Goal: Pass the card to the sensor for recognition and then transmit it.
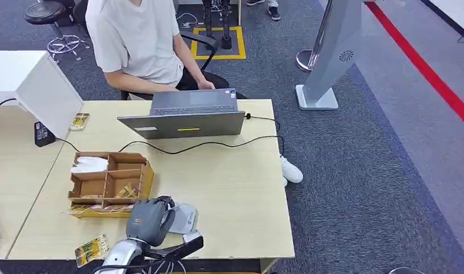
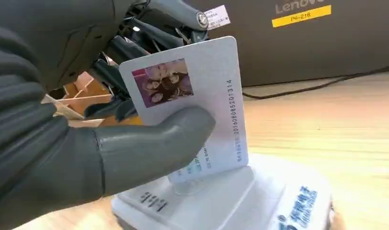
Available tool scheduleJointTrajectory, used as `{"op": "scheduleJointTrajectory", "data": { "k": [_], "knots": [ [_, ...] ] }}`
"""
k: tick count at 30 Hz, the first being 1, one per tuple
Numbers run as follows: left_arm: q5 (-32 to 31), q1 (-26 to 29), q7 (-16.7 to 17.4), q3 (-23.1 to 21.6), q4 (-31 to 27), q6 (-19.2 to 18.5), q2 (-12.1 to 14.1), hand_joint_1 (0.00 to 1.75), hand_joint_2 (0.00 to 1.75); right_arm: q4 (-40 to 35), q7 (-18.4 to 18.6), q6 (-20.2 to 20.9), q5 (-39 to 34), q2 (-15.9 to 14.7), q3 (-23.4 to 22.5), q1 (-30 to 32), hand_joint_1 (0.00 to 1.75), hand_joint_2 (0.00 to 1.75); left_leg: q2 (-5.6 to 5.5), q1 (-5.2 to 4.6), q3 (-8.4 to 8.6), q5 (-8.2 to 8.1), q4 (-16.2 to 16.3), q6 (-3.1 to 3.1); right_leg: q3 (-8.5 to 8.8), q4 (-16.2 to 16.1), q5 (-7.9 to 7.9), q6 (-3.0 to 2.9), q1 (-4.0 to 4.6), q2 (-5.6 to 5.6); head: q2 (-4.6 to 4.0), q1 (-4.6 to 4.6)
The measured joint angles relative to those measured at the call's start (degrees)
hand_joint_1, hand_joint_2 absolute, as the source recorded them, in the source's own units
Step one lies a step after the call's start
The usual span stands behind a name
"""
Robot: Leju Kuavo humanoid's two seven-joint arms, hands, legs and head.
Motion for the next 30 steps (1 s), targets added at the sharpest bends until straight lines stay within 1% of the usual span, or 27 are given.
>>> {"op": "scheduleJointTrajectory", "data": {
  "k": [1, 2, 4, 8, 9, 10, 13, 16, 18, 21, 25, 26, 27, 30],
  "knots": [
    [0.00, 0.54, -0.69, 0.09, -1.04, 2.18, 0.09, 1.75, 1.75, 0.00, -0.04, -0.02, -0.30, 0.00, 0.00, 0.01, 0.00, 1.75, 0.02, 0.00, -0.01, 0.00, 0.00, 0.00, -0.03, 0.01, 0.00, 0.00, 0.00, 0.02, 0.00, -0.02],
    [-0.11, 1.13, -1.59, 0.13, -2.58, 5.30, 0.17, 1.75, 1.75, 0.00, -0.13, -0.11, -0.48, 0.00, 0.00, 0.02, 0.00, 1.75, 0.03, 0.00, -0.02, 0.00, 0.00, 0.00, -0.05, 0.01, 0.01, 0.00, 0.00, 0.04, 0.00, -0.02],
    [-0.57, 2.00, -2.97, 0.20, -7.94, 12.18, 0.20, 1.75, 1.75, 0.00, -0.15, -0.44, -0.48, 0.00, 0.00, 0.06, 0.00, 1.75, 0.00, 0.01, -0.05, 0.00, 0.01, 0.00, -0.04, 0.00, 0.00, 0.00, -0.01, 0.02, 0.00, 0.02],
    [-2.59, 2.13, -3.93, 0.68, -18.27, 17.69, 0.26, 1.75, 1.75, 0.00, -0.33, -0.52, 0.41, 0.00, 0.17, 0.05, 0.00, 1.75, 0.00, -0.01, -0.06, -0.01, 0.01, 0.01, -0.06, -0.01, 0.00, 0.01, -0.03, 0.03, 0.00, 0.02],
    [-3.33, 1.90, -3.93, 0.94, -20.66, 18.24, 0.17, 1.75, 1.75, 0.00, -0.33, -0.61, 0.70, 0.00, 0.31, 0.04, 0.00, 1.75, -0.01, 0.00, -0.05, -0.01, 0.01, 0.01, -0.06, -0.01, 0.00, 0.01, -0.03, 0.02, 0.00, 0.02],
    [-3.74, 1.48, -3.82, 1.42, -23.30, 18.00, 0.13, 1.75, 1.75, 0.00, -0.33, -0.68, 0.79, 0.00, 0.37, 0.03, 0.00, 1.75, -0.02, -0.01, -0.05, -0.01, 0.01, 0.01, -0.05, -0.02, 0.00, 0.01, -0.03, 0.00, 0.00, 0.04],
    [-4.13, 0.37, -3.43, 2.38, -27.92, 17.28, 0.13, 1.75, 1.75, 0.00, -0.37, -0.70, 1.18, 0.00, 0.48, 0.03, 0.00, 1.75, -0.01, -0.02, -0.04, 0.00, 0.01, 0.01, -0.04, -0.01, 0.00, 0.01, -0.02, 0.01, 0.00, 0.00],
    [-5.36, -0.57, -3.14, 3.37, -30.47, 17.61, 0.13, 1.75, 1.75, 0.00, -0.33, -0.59, 2.21, 0.00, 0.72, 0.01, 0.00, 1.75, -0.01, -0.01, -0.03, 0.00, 0.01, 0.01, -0.04, -0.01, 0.00, 0.01, -0.01, -0.01, 0.00, 0.00],
    [-6.41, -2.54, -2.36, 4.42, -31.08, 17.30, 0.20, 1.75, 1.75, 0.00, -0.28, -0.39, 3.94, 0.00, 0.79, -0.05, 0.00, 1.75, -0.03, 0.00, -0.04, 0.02, 0.01, 0.02, -0.04, 0.00, 0.01, 0.00, 0.00, -0.05, 0.00, 0.00],
    [-7.43, -7.44, -0.91, 7.00, -31.10, 15.11, 0.48, 1.75, 1.75, 0.00, 0.18, 0.04, 6.49, 0.00, 0.85, -0.26, 0.00, 1.75, 0.00, 0.00, -0.01, 0.05, 0.01, -0.02, -0.02, 0.03, 0.05, -0.04, 0.00, -0.03, 0.00, 0.02],
    [-7.63, -11.80, -0.81, 10.12, -30.60, 13.98, 0.96, 1.75, 1.75, -0.02, 0.46, 0.09, 7.00, 0.00, 0.92, -0.27, 0.00, 1.75, 0.00, 0.01, -0.01, 0.07, 0.02, 0.00, -0.01, 0.03, 0.05, -0.04, 0.00, -0.01, 0.00, 0.02],
    [-8.64, -12.83, -0.06, 10.67, -30.53, 13.23, 1.07, 1.75, 1.75, -0.02, 0.50, 0.09, 7.68, 0.00, 0.92, -0.27, 0.00, 1.75, 0.00, 0.01, 0.00, 0.07, 0.02, 0.00, -0.03, 0.02, 0.05, -0.04, -0.01, -0.01, 0.00, 0.00],
    [-9.93, -14.48, 1.12, 11.28, -29.61, 12.05, 1.36, 1.75, 1.75, -0.02, 0.52, 0.11, 8.55, 0.00, 0.92, -0.30, 0.00, 1.75, -0.02, 0.01, -0.01, 0.08, 0.02, 0.00, -0.05, 0.02, 0.05, -0.04, -0.01, -0.03, 0.00, 0.00],
    [-12.48, -22.44, 3.31, 14.30, -21.62, 8.18, 2.67, 1.75, 1.75, -0.02, 0.57, 0.57, 11.68, 0.00, 0.92, -0.47, 0.00, 1.75, -0.09, 0.01, -0.01, 0.13, 0.02, -0.05, -0.01, 0.05, 0.07, -0.04, 0.00, -0.09, 0.00, 0.11]
  ]
}}
